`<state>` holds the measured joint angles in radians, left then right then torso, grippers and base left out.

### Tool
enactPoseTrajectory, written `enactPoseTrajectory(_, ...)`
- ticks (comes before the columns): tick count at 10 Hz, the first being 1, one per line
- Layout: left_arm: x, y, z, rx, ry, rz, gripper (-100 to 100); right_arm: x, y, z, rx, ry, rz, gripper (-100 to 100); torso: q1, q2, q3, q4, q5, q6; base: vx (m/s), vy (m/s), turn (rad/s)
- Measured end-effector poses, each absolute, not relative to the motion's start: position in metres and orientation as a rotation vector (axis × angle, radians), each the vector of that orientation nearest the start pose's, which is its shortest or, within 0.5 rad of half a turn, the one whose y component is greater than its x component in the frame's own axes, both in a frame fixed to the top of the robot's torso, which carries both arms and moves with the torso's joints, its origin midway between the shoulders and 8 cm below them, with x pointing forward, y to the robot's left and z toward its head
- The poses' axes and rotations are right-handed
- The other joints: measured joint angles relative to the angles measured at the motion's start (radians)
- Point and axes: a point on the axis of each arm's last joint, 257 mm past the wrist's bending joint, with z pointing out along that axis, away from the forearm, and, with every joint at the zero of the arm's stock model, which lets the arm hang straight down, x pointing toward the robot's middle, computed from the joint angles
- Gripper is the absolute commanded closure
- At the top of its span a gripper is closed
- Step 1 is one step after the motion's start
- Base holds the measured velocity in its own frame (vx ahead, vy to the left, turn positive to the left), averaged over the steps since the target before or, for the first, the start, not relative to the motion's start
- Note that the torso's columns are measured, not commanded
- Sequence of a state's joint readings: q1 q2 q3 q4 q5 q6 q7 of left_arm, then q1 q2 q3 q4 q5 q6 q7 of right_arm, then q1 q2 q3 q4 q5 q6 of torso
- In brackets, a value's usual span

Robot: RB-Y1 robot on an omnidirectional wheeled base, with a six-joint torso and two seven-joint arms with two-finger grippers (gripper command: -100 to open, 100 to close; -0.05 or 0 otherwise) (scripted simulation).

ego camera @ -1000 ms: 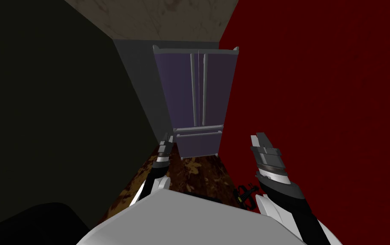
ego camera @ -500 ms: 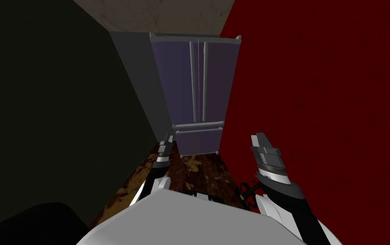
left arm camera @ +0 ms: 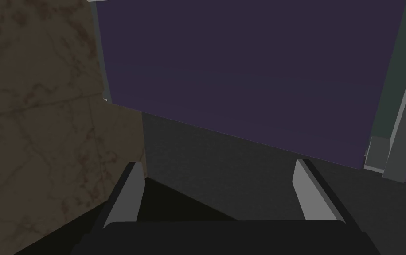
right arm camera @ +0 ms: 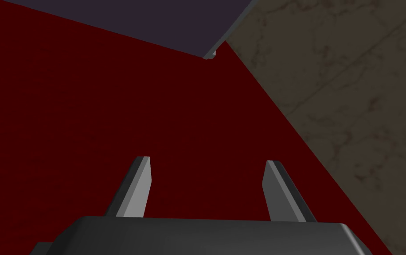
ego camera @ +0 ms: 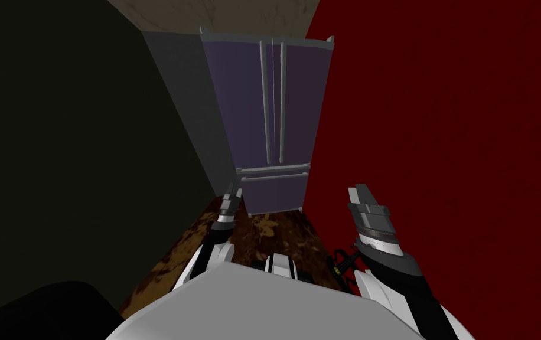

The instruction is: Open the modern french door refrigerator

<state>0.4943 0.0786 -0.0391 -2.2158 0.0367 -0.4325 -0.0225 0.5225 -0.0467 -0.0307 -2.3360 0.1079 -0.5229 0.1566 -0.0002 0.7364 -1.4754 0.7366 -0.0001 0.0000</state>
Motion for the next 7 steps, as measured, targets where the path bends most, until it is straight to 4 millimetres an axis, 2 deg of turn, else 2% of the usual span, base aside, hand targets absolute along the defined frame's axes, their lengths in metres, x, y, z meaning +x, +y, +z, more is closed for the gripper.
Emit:
enactPoseTrajectory(2, 0.382, 0.274, -0.022, -0.729, 0.794, -1.316, -100, 0.329, -0.268, 0.045, 0.442, 0.7, 1.064, 0, 0.0, 0.0, -0.001, 0.001, 0.0, 0.0, 0.054, -0.015, -0.108)
enactPoseTrajectory(7, 0.416, 0.295, -0.018, -0.789, 0.818, -1.322, -100, 0.329, -0.268, 0.045, 0.442, 0.7, 1.064, 0, 0.0, 0.001, -0.001, 0.001, 0.0, 0.0, 0.045, -0.022, -0.107)
